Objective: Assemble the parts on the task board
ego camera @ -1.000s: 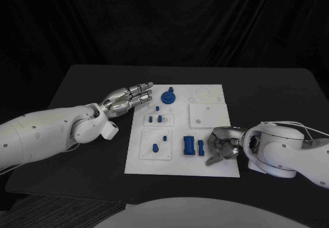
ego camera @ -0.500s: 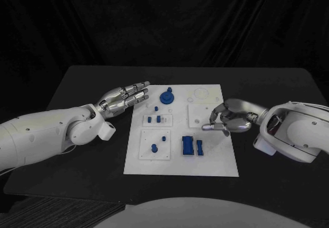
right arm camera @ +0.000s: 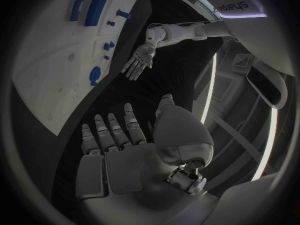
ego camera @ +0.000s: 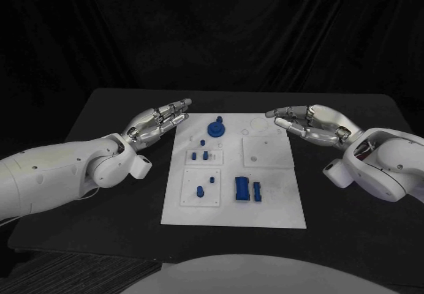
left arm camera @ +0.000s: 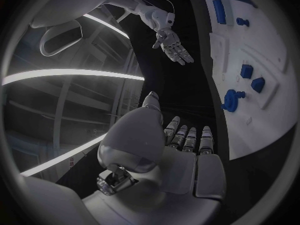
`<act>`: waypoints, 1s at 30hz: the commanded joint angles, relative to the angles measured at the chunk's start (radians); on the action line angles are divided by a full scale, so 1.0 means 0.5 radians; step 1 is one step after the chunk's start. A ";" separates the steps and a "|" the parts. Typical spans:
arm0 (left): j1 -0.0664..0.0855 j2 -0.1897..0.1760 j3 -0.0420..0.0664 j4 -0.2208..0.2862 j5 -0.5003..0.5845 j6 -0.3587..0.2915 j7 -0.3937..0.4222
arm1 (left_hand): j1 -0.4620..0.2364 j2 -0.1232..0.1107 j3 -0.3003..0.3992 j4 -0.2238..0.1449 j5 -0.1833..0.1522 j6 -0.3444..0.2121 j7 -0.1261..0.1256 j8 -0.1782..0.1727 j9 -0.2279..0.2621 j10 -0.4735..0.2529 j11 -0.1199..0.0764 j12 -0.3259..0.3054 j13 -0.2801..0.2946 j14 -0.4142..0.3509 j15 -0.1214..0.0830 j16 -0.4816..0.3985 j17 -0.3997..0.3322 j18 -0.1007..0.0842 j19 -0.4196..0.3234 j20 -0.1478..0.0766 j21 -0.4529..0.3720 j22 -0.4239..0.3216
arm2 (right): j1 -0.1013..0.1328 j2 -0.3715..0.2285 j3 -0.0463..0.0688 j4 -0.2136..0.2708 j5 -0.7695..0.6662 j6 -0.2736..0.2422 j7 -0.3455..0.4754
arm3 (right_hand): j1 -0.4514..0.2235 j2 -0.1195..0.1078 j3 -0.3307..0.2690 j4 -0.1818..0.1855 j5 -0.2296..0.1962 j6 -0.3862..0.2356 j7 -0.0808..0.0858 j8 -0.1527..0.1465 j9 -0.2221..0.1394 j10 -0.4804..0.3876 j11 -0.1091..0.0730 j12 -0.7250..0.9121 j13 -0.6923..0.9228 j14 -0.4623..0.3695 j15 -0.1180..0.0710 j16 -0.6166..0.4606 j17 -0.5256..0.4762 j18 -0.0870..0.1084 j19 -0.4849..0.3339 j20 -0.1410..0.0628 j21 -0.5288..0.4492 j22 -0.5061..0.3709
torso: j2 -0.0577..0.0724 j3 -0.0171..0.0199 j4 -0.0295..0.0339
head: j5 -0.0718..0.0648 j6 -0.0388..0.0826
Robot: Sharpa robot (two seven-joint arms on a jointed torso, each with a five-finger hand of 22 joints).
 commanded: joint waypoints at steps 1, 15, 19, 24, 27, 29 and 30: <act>-0.001 -0.004 0.002 0.014 0.001 -0.199 0.380 | 0.029 -0.006 -0.009 0.000 0.012 0.012 -0.005 0.007 0.002 -0.005 -0.020 0.005 0.001 0.001 -0.022 -0.007 -0.002 0.010 -0.001 -0.026 -0.011 -0.004 | -0.034 0.018 0.000 -0.042 0.250 -0.034 0.392 | -0.061 -0.019 0.034 0.001 -0.018 -0.111 -0.082 -0.021 -0.096 -0.175 -0.083 -0.045 -0.102 -0.243 -0.067 -0.081 -0.061 -0.017 -0.064 -0.004 -0.017 -0.097 | -0.017 0.0028 -0.025 | 0.023 0.000; -0.041 0.045 0.063 0.051 0.085 -0.317 -0.035 | -1.391 -0.205 0.278 -0.292 -0.349 -0.273 -0.060 -0.070 -0.065 -0.085 -0.013 -0.014 -0.017 0.001 -0.008 -0.007 -0.002 -0.128 -0.001 -0.191 -0.011 -0.004 | -0.133 0.136 0.076 -0.134 0.348 -0.168 0.269 | -1.722 -0.130 0.469 -0.587 -0.119 -0.995 0.045 -0.206 -0.600 -0.462 -0.255 -0.265 -0.417 -0.502 -0.434 -0.159 -0.119 -0.138 -0.107 -0.594 -0.030 -0.194 | -0.075 -0.0003 -0.031 | -0.010 0.113; -0.082 0.096 0.127 0.092 0.172 -0.546 -0.080 | -1.607 -0.236 0.322 -0.336 -0.404 -0.316 -0.060 -0.070 -0.065 -0.085 -0.013 -0.014 -0.017 0.001 -0.008 -0.007 -0.002 -0.150 -0.001 -0.191 -0.011 -0.004 | -0.224 0.249 0.154 -0.214 0.579 -0.335 0.345 | -1.931 -0.130 0.469 -0.587 -0.119 -0.995 0.045 -0.206 -0.600 -0.462 -0.255 -0.265 -0.417 -0.502 -0.434 -0.159 -0.119 -0.138 -0.107 -0.594 -0.030 -0.194 | -0.141 -0.0022 -0.047 | -0.040 0.228; -0.144 0.172 0.223 0.153 0.302 -0.893 -0.147 | -1.824 -0.397 0.366 -0.380 -0.459 -0.355 -0.060 -0.070 -0.065 -0.085 -0.013 -0.014 -0.017 0.001 -0.008 -0.007 -0.002 -0.310 -0.001 -0.191 -0.011 -0.004 | -0.361 0.418 0.271 -0.331 0.922 -0.584 0.457 | -1.931 -0.130 0.469 -0.587 -0.119 -0.995 0.045 -0.206 -0.600 -0.462 -0.255 -0.265 -0.417 -0.502 -0.434 -0.159 -0.119 -0.138 -0.107 -0.594 -0.030 -0.194 | -0.234 -0.0049 -0.068 | -0.083 0.390; -0.179 0.214 0.276 0.187 0.374 -1.083 -0.184 | -1.918 -0.397 0.385 -0.399 -0.483 -0.375 -0.060 -0.070 -0.065 -0.085 -0.013 -0.014 -0.017 0.001 -0.008 -0.007 -0.002 -0.310 -0.001 -0.191 -0.011 -0.004 | -0.424 0.497 0.325 -0.386 1.081 -0.700 0.509 | -1.931 -0.130 0.469 -0.587 -0.119 -0.995 0.045 -0.206 -0.600 -0.462 -0.255 -0.265 -0.417 -0.502 -0.434 -0.159 -0.119 -0.138 -0.107 -0.594 -0.030 -0.194 | -0.273 -0.0060 -0.077 | -0.101 0.457; -0.201 0.242 0.311 0.209 0.421 -1.207 -0.208 | -1.986 -0.397 0.535 -0.413 -0.500 -0.387 -0.060 -0.070 -0.065 -0.085 -0.013 -0.014 -0.017 0.001 -0.008 -0.007 -0.002 -0.310 -0.001 -0.191 -0.011 -0.004 | -0.458 0.538 0.353 -0.415 1.166 -0.762 0.537 | -1.931 -0.130 0.469 -0.587 -0.119 -0.995 0.045 -0.206 -0.600 -0.462 -0.255 -0.265 -0.417 -0.502 -0.434 -0.159 -0.119 -0.138 -0.107 -0.594 -0.030 -0.194 | -0.292 -0.0066 -0.081 | -0.110 0.490; -0.211 0.254 0.326 0.219 0.441 -1.261 -0.219 | -2.017 -0.397 0.535 -0.423 -0.508 -0.391 -0.060 -0.070 -0.065 -0.085 -0.013 -0.014 -0.017 0.001 -0.008 -0.007 -0.002 -0.310 -0.001 -0.191 -0.011 -0.004 | -0.472 0.556 0.366 -0.427 1.202 -0.788 0.549 | -1.931 -0.130 0.469 -0.587 -0.119 -0.995 0.045 -0.206 -0.600 -0.462 -0.255 -0.265 -0.417 -0.502 -0.434 -0.159 -0.119 -0.138 -0.107 -0.594 -0.030 -0.194 | -0.299 -0.0068 -0.083 | -0.114 0.503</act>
